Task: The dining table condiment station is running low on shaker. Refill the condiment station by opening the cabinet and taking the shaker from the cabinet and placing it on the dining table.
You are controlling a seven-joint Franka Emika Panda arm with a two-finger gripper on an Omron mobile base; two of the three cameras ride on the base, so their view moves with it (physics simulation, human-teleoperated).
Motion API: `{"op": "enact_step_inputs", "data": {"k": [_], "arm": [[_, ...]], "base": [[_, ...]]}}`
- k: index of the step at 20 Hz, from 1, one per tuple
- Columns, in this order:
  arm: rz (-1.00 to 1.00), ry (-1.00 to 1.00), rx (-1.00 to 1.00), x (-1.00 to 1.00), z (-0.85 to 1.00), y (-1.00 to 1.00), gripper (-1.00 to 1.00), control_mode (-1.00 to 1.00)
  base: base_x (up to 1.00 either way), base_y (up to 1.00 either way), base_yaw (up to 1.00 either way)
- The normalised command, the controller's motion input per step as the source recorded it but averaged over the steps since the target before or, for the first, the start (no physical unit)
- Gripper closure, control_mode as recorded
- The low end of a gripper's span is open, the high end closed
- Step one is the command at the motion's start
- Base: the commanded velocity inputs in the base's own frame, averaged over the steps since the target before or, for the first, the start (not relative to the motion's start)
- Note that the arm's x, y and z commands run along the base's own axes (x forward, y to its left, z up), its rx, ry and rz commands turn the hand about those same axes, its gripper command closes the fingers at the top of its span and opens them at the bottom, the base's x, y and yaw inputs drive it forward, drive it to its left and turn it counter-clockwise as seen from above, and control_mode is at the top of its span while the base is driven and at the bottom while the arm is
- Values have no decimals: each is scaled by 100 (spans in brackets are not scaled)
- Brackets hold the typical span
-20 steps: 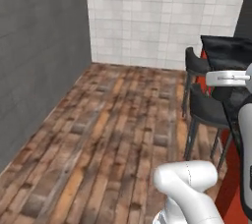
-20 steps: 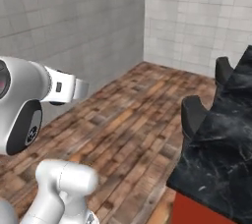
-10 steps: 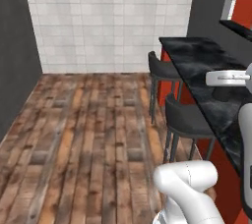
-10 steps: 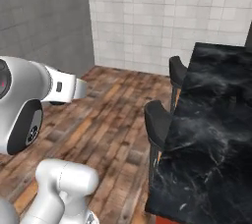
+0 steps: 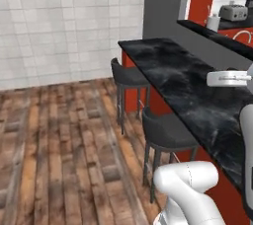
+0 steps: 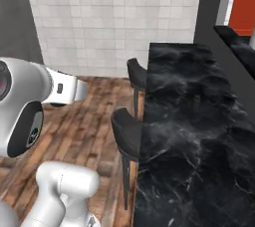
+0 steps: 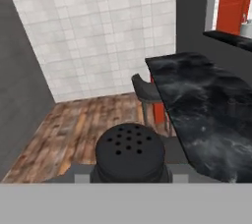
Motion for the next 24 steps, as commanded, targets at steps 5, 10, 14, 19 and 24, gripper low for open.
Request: {"op": "enact_step_inputs", "data": {"k": [5,10,14,19,24], "arm": [[0,0,0,0,0,0,100,100],[0,0,0,0,0,0,100,100],[0,0,0,0,0,0,100,100],[0,0,0,0,0,0,100,100],[0,0,0,0,0,0,100,100]], "base": [[59,19,-44],[41,34,-43],[11,55,-43],[0,65,-45],[0,82,-46]]}}
